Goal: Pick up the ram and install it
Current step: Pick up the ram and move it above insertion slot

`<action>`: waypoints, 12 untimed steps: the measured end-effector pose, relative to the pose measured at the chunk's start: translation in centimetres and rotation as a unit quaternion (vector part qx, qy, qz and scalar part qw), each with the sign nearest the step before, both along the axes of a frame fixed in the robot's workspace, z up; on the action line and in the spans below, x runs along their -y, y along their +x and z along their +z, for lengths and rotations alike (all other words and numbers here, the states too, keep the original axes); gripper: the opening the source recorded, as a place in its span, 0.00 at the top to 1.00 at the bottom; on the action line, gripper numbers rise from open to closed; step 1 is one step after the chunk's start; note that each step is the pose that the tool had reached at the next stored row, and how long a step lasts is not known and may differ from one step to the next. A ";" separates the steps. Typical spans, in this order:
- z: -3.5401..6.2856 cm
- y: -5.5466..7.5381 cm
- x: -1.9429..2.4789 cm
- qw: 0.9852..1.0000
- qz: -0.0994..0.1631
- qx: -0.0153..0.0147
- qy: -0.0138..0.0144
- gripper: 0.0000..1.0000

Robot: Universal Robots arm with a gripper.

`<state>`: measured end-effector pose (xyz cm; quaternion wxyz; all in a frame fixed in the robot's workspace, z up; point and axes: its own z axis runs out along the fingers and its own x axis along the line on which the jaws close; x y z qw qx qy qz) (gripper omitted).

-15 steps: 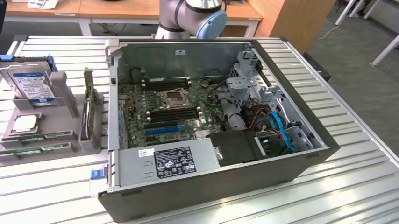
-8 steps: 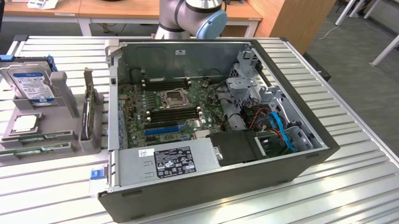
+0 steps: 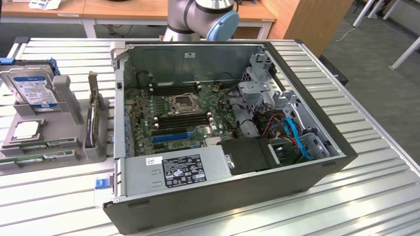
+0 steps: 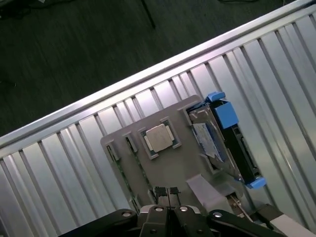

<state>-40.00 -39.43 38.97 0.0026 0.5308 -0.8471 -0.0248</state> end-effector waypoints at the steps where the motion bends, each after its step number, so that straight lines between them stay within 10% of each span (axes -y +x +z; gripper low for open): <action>1: 0.00 0.0 0.00 1.000 0.007 0.000 0.000 0.90; 12: 0.00 0.0 0.00 0.996 0.086 0.000 0.000 0.90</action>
